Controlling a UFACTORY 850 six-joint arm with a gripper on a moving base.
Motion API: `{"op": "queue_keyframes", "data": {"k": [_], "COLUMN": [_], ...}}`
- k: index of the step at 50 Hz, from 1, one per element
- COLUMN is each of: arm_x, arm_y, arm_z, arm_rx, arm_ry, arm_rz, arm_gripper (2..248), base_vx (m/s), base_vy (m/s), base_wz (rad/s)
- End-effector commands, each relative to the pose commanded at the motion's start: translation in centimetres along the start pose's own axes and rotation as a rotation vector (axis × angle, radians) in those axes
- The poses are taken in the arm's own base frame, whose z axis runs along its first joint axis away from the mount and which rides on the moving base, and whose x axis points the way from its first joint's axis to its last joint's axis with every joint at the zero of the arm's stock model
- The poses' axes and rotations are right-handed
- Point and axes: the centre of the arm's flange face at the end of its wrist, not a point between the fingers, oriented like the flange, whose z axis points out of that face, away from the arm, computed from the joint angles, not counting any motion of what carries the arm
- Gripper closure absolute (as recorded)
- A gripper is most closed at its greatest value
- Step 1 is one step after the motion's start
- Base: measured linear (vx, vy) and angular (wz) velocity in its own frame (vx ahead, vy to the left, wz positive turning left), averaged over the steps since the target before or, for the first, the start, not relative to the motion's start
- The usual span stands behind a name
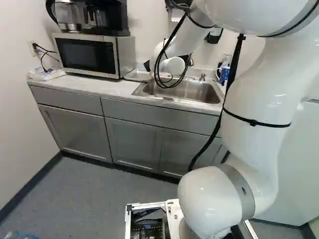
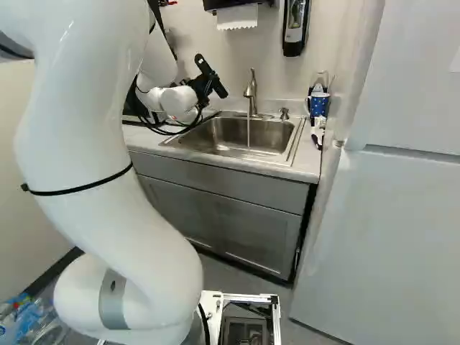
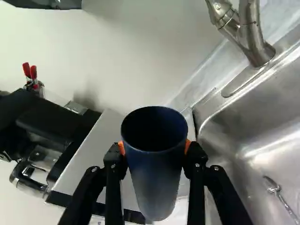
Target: Rinse the cup and place it in the tray
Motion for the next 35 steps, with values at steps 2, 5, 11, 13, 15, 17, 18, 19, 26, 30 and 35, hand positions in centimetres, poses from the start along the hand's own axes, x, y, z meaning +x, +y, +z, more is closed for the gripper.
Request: {"op": "queue_keyframes", "data": {"k": [2, 5, 11, 13, 15, 17, 18, 19, 26, 30, 35], "arm_x": [0.00, 0.00, 0.00, 0.00, 0.00, 0.00, 0.00, 0.00, 0.00, 0.00, 0.00], "arm_y": [0.00, 0.00, 0.00, 0.00, 0.00, 0.00, 0.00, 0.00, 0.00, 0.00, 0.00], "arm_z": [0.00, 0.00, 0.00, 0.00, 0.00, 0.00, 0.00, 0.00, 0.00, 0.00, 0.00], "arm_rx": [0.000, 0.000, 0.000, 0.000, 0.000, 0.000, 0.000, 0.000, 0.000, 0.000, 0.000], "arm_ry": [0.000, 0.000, 0.000, 0.000, 0.000, 0.000, 0.000, 0.000, 0.000, 0.000, 0.000], "arm_rz": [-0.021, -0.053, -0.116, -0.137, -0.158, -0.179, -0.189, -0.200, -0.273, -0.315, -0.368], "arm_gripper": [125, 125, 125, 125, 125, 125, 125, 125, 125, 125, 125], "base_vx": [0.000, 0.000, 0.000, 0.000, 0.000, 0.000, 0.000, 0.000, 0.000, 0.000, 0.000], "base_vy": [0.000, 0.000, 0.000, 0.000, 0.000, 0.000, 0.000, 0.000, 0.000, 0.000, 0.000], "base_wz": [0.000, 0.000, 0.000, 0.000, 0.000, 0.000, 0.000, 0.000, 0.000, 0.000, 0.000]}}
